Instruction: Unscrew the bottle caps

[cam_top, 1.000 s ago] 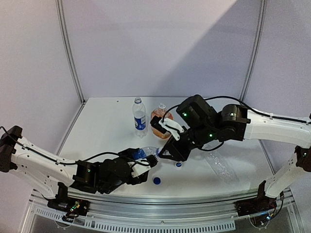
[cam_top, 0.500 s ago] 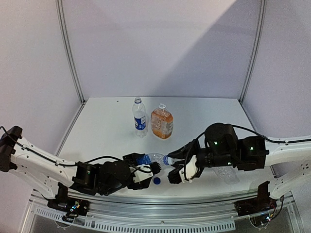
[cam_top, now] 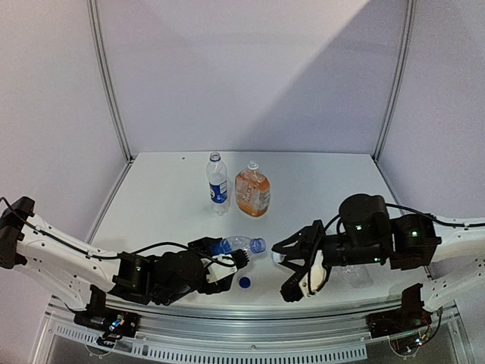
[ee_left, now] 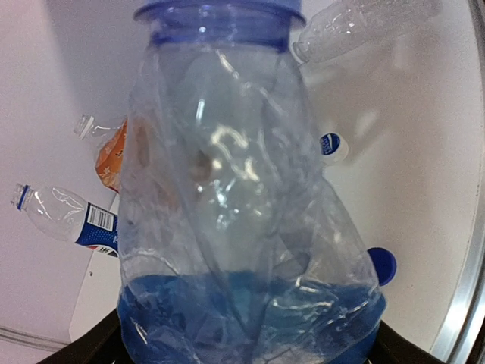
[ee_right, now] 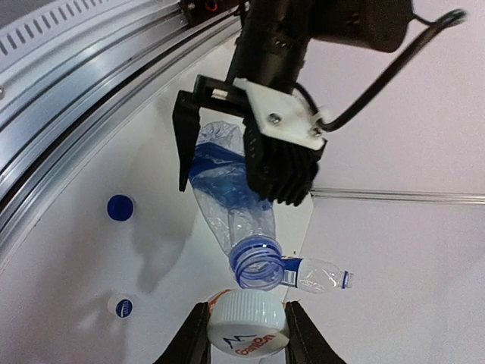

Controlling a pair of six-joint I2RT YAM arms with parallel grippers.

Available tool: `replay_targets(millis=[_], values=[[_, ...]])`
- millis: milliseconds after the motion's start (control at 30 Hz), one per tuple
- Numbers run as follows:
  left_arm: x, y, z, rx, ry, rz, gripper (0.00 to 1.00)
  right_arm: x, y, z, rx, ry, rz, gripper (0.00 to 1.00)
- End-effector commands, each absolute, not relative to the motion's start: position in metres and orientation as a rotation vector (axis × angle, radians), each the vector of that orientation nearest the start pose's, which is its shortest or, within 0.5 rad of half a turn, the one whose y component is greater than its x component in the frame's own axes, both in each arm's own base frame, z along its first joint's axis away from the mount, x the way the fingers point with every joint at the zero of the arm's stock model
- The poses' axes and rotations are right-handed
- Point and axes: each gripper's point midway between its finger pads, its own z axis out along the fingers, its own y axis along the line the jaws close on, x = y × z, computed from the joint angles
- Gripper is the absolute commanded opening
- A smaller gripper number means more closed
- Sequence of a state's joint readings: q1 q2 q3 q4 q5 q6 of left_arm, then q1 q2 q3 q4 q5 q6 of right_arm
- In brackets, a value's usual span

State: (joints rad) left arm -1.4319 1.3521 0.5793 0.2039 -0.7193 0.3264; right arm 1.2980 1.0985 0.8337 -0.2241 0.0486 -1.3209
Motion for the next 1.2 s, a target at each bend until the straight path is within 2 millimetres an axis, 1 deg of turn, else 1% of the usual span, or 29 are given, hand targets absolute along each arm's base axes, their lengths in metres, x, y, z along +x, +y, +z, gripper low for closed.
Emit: replay_targets(millis=[0, 67, 133, 200, 233, 300, 333, 400, 433, 467, 533, 567, 600, 633, 667, 700, 800, 900, 1000, 1067, 1133, 1167], values=[[0.168, -0.332, 0.143, 1.178, 1.564, 0.063, 0.00, 0.082, 0.341, 0.247, -1.990, 0.610, 0.116, 0.27], [0.168, -0.332, 0.144, 1.171, 1.565, 0.065, 0.00, 0.085, 0.342, 0.258, -1.937, 0.664, 0.138, 0.27], [0.170, -0.330, 0.147, 1.153, 1.567, 0.070, 0.00, 0.091, 0.347, 0.270, -1.847, 0.769, 0.188, 0.28], [0.172, -0.327, 0.151, 1.124, 1.564, 0.080, 0.00, 0.102, 0.349, 0.278, -1.765, 0.895, 0.198, 0.28], [0.173, -0.325, 0.154, 1.106, 1.564, 0.082, 0.00, 0.109, 0.350, 0.282, -1.709, 0.985, 0.223, 0.28], [0.175, -0.320, 0.162, 1.067, 1.559, 0.073, 0.00, 0.125, 0.351, 0.292, -1.593, 1.135, 0.222, 0.30], [0.176, -0.318, 0.165, 1.047, 1.561, 0.065, 0.00, 0.134, 0.350, 0.298, -1.508, 1.240, 0.240, 0.32], [0.179, -0.312, 0.172, 1.007, 1.565, 0.048, 0.00, 0.155, 0.346, 0.301, -1.387, 1.423, 0.198, 0.33], [0.180, -0.309, 0.176, 0.983, 1.567, 0.038, 0.00, 0.165, 0.341, 0.302, -1.319, 1.528, 0.185, 0.32], [0.182, -0.306, 0.180, 0.959, 1.567, 0.026, 0.00, 0.172, 0.342, 0.294, -1.316, 1.603, 0.150, 0.32], [0.182, -0.300, 0.189, 0.918, 1.565, -0.004, 0.00, 0.183, 0.340, 0.284, -1.282, 1.736, 0.105, 0.31], [0.182, -0.296, 0.193, 0.901, 1.563, -0.019, 0.00, 0.187, 0.341, 0.269, -1.301, 1.795, 0.069, 0.30], [0.182, -0.294, 0.196, 0.883, 1.560, -0.033, 0.00, 0.189, 0.340, 0.258, -1.306, 1.852, 0.062, 0.28], [0.182, -0.291, 0.200, 0.867, 1.555, -0.044, 0.00, 0.190, 0.338, 0.242, -1.333, 1.910, 0.044, 0.27], [0.183, -0.288, 0.204, 0.847, 1.552, -0.051, 0.00, 0.190, 0.337, 0.231, -1.334, 1.967, 0.062, 0.25], [0.183, -0.285, 0.206, 0.829, 1.550, -0.053, 0.00, 0.190, 0.337, 0.215, -1.362, 2.021, 0.077, 0.24], [0.184, -0.280, 0.209, 0.798, 1.550, -0.059, 0.00, 0.190, 0.331, 0.186, -1.381, 2.165, 0.141, 0.22], [0.185, -0.280, 0.208, 0.793, 1.555, -0.047, 0.00, 0.184, 0.332, 0.168, -1.396, 2.250, 0.200, 0.20], [0.186, -0.283, 0.205, 0.804, 1.559, -0.040, 0.00, 0.180, 0.334, 0.145, -1.436, 2.325, 0.186, 0.19], [0.186, -0.283, 0.205, 0.802, 1.560, -0.038, 0.00, 0.179, 0.333, 0.127, -1.422, 2.387, 0.163, 0.19], [0.186, -0.282, 0.205, 0.797, 1.560, -0.031, 0.00, 0.176, 0.333, 0.114, -1.431, 2.422, 0.161, 0.19], [0.187, -0.281, 0.207, 0.789, 1.560, -0.030, 0.00, 0.174, 0.334, 0.110, -1.435, 2.432, 0.169, 0.19]])
